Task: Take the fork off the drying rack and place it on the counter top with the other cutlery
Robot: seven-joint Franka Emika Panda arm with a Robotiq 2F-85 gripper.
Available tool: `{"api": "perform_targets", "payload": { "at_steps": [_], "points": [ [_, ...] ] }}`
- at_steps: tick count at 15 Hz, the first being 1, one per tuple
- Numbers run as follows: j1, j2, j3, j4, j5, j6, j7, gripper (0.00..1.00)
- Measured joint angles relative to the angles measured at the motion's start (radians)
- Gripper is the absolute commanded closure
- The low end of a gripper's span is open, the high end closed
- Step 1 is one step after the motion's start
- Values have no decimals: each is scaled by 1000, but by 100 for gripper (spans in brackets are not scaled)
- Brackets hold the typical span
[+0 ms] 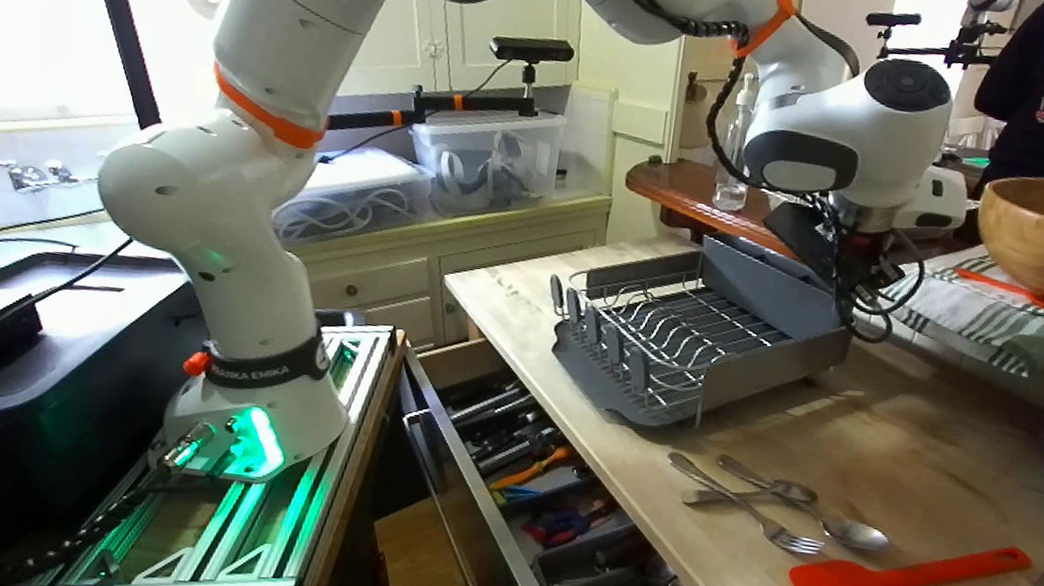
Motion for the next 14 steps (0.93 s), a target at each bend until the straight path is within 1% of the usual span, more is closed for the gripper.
{"api": "perform_targets", "payload": {
  "at_steps": [2,3,6,14],
  "points": [
    [-9,-8,1,0,0,-20,7,100],
    [-16,-13,1,1,0,-32,9,98],
    [-38,-22,7,4,7,-69,11,98],
    [-59,-59,9,4,13,-98,29,98]
  ]
}}
